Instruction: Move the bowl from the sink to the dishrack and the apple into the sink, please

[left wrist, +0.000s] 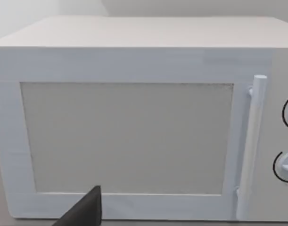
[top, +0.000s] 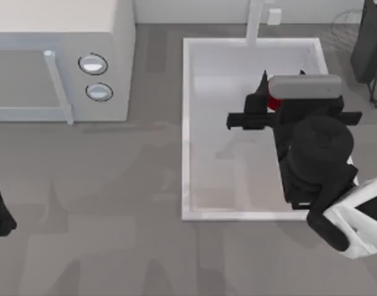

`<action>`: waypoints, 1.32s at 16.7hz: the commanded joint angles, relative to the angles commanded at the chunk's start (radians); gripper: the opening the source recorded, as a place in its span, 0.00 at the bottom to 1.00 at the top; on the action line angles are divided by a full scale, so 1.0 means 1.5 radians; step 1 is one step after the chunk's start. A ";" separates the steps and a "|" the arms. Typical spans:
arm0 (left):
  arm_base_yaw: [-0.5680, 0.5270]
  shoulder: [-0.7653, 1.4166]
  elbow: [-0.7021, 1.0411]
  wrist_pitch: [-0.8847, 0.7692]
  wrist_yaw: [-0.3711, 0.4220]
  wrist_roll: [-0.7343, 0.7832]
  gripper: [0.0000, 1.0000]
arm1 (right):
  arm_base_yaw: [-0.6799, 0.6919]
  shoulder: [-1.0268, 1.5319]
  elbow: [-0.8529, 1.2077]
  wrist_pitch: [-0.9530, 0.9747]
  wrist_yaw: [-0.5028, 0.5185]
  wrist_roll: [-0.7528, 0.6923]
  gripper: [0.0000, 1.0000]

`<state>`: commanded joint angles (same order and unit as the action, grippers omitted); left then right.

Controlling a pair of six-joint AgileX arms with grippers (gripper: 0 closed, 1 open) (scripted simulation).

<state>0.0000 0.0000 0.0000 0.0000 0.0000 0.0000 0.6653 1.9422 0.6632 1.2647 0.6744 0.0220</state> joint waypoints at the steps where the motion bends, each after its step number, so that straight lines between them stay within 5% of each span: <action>1: 0.000 0.000 0.000 0.000 0.000 0.000 1.00 | -0.001 0.038 -0.006 0.052 0.001 0.000 0.00; 6: 0.000 0.000 0.000 0.000 0.000 0.000 1.00 | -0.009 0.177 -0.033 0.216 0.006 -0.004 0.00; 12: 0.000 0.000 0.000 0.000 0.000 0.000 1.00 | -0.011 0.193 -0.036 0.232 0.007 -0.004 0.00; 22: 0.000 0.000 0.000 0.000 0.000 0.000 1.00 | -0.011 0.193 -0.036 0.232 0.007 -0.004 0.75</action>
<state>0.0000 0.0000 0.0000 0.0000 0.0000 0.0000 0.6491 2.2314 0.6087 1.6128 0.6848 0.0160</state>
